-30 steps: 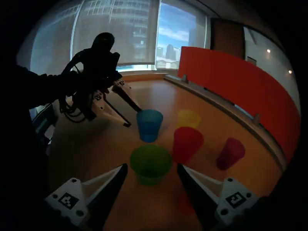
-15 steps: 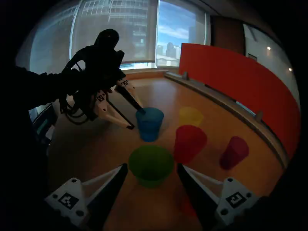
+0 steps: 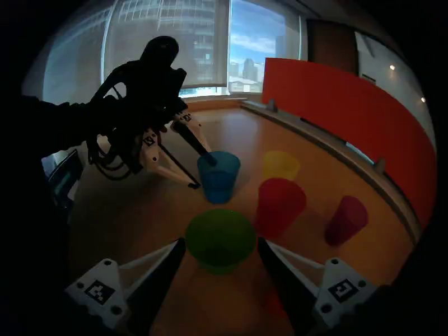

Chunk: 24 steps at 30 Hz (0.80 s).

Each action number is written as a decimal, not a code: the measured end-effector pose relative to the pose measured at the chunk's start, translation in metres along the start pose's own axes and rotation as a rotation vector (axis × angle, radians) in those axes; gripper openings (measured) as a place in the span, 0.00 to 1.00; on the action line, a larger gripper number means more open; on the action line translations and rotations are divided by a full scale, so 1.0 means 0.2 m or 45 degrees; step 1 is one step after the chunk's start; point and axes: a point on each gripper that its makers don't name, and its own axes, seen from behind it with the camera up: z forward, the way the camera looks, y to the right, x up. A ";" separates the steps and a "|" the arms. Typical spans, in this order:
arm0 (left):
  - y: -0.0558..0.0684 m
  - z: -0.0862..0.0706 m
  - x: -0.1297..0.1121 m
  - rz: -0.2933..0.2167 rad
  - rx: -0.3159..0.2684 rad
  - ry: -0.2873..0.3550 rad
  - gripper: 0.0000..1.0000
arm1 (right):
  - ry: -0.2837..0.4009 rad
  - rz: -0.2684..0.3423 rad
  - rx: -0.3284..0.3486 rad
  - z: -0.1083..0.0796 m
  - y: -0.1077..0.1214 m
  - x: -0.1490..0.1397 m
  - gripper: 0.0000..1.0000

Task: Pour water

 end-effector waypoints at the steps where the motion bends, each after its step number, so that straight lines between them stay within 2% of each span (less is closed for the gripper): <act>1: 0.00 0.00 0.00 0.000 0.000 0.001 0.82 | -0.002 0.000 0.000 0.00 0.00 0.00 1.00; 15: -0.01 0.06 0.03 0.015 -0.009 -0.010 0.82 | -0.021 -0.004 0.008 0.07 0.00 -0.02 0.99; 24: -0.01 0.08 0.05 -0.009 -0.025 -0.005 0.82 | -0.030 -0.001 0.012 0.10 0.00 -0.02 0.99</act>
